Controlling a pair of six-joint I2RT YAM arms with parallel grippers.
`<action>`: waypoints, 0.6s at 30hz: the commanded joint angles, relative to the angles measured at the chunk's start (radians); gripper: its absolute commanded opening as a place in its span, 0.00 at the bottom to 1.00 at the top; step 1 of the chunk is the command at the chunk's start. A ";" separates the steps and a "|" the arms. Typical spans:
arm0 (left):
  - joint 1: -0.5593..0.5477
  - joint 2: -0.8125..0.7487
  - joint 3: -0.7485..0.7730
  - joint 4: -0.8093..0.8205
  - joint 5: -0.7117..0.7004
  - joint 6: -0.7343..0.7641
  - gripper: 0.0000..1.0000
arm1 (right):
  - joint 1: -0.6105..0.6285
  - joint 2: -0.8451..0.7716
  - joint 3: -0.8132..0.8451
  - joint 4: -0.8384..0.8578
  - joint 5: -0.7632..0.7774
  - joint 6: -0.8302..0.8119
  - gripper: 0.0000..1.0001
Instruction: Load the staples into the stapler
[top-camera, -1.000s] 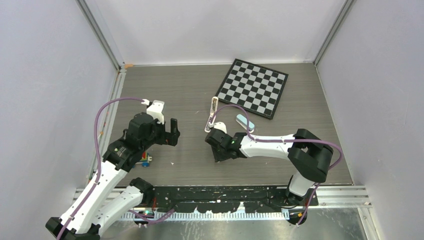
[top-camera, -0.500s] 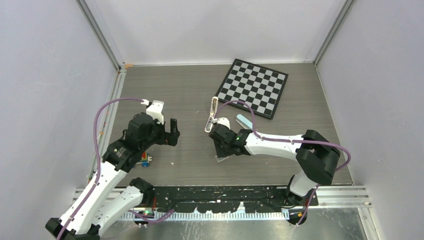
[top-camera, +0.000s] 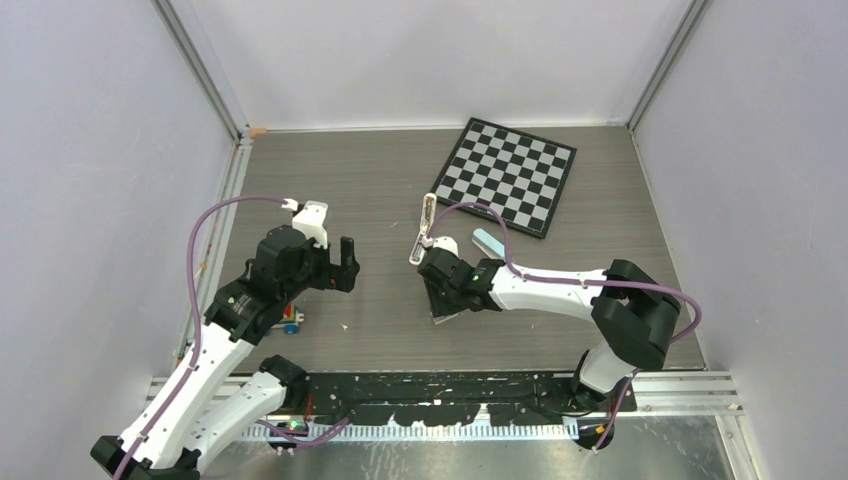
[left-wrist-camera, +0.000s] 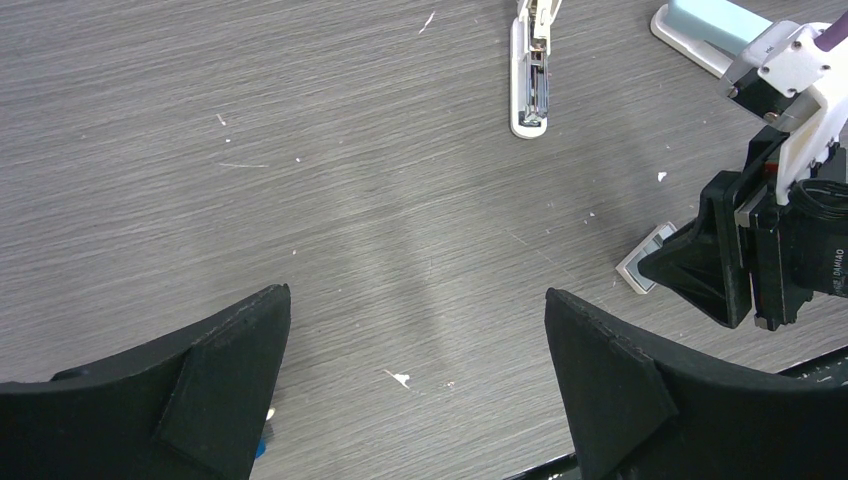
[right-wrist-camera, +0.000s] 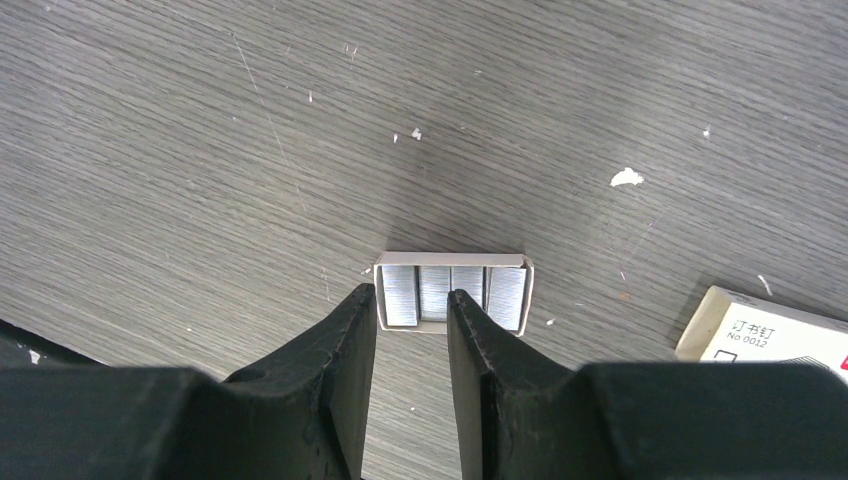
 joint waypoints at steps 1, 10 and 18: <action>-0.001 -0.004 0.005 0.019 -0.014 0.010 1.00 | -0.005 0.004 -0.009 0.035 -0.003 0.005 0.37; -0.001 0.000 0.005 0.019 -0.016 0.011 1.00 | -0.004 0.024 -0.015 0.044 -0.015 0.008 0.38; -0.001 0.007 0.008 0.019 -0.017 0.013 1.00 | -0.004 0.051 -0.006 0.043 -0.017 0.001 0.36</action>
